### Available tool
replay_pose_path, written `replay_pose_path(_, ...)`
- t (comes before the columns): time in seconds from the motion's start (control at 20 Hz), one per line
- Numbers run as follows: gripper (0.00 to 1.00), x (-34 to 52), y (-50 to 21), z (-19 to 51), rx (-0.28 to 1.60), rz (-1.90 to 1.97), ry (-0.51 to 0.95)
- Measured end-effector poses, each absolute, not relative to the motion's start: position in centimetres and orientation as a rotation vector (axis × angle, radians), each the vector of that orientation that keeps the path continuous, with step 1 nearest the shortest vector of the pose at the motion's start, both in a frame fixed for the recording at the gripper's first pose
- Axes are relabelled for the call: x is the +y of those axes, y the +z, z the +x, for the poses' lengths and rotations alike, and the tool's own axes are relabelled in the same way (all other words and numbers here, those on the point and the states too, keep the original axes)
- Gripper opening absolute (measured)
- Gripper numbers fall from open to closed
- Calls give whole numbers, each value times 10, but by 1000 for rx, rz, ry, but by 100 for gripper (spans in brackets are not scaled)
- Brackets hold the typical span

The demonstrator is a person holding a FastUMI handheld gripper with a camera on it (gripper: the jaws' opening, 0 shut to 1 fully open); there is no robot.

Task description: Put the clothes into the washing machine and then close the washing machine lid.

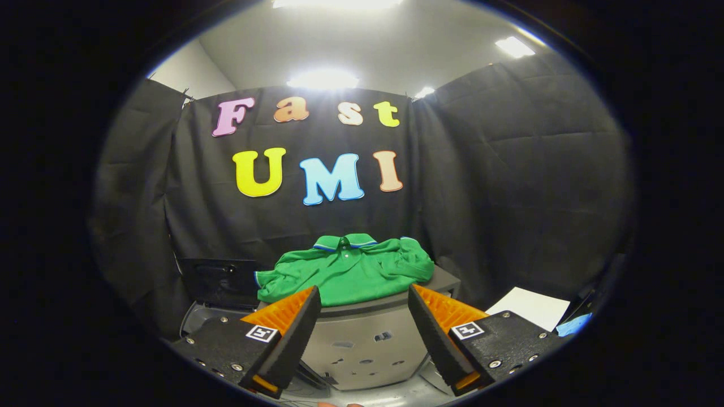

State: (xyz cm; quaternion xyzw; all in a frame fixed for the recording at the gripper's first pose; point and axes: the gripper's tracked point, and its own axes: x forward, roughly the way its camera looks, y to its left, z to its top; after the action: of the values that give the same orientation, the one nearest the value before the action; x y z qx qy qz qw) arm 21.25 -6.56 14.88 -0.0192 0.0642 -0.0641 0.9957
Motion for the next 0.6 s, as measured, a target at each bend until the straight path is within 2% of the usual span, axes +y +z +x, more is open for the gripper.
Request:
replay_pose_path(0.4, 96, -82, 119, 347, 360, -77, -10)
replay_pose_path(0.6, 96, -69, 98, 391, 476, -90, 57)
